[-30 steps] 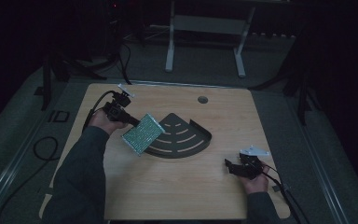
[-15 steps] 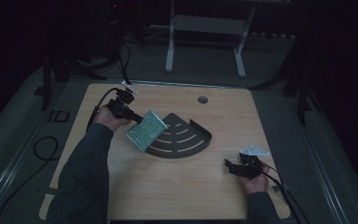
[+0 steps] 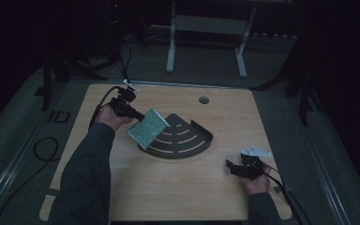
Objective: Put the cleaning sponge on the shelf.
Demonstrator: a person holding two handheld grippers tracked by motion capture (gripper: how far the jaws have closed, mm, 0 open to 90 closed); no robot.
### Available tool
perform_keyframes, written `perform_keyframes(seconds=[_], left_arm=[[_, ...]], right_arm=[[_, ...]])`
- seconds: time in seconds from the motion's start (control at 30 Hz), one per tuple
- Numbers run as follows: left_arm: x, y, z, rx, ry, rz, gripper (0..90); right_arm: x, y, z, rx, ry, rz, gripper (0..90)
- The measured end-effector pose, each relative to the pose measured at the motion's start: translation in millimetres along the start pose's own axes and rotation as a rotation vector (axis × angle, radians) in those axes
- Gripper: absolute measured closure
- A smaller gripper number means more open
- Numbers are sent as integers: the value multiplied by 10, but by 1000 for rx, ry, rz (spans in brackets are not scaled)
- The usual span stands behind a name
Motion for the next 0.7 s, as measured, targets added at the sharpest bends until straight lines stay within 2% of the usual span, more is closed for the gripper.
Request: perform_keyframes(seconds=[0.33,0.7], left_arm=[[60,1,-39,2,2,-10,900],[135,66,-162,26,7,-25,900]], right_arm=[[3,2,-3,-1,1,0,261],[4,3,-3,-1,1,0,261]])
Point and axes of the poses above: each handheld gripper's, and its own axes: x roughly forward along the jaws, z roughly out of its underside, y roughly to its right, the point moved 7 cm from there along x, roughly forward along the jaws, and after that the axes turned 1 degree about -z, right-handed, at the moved point
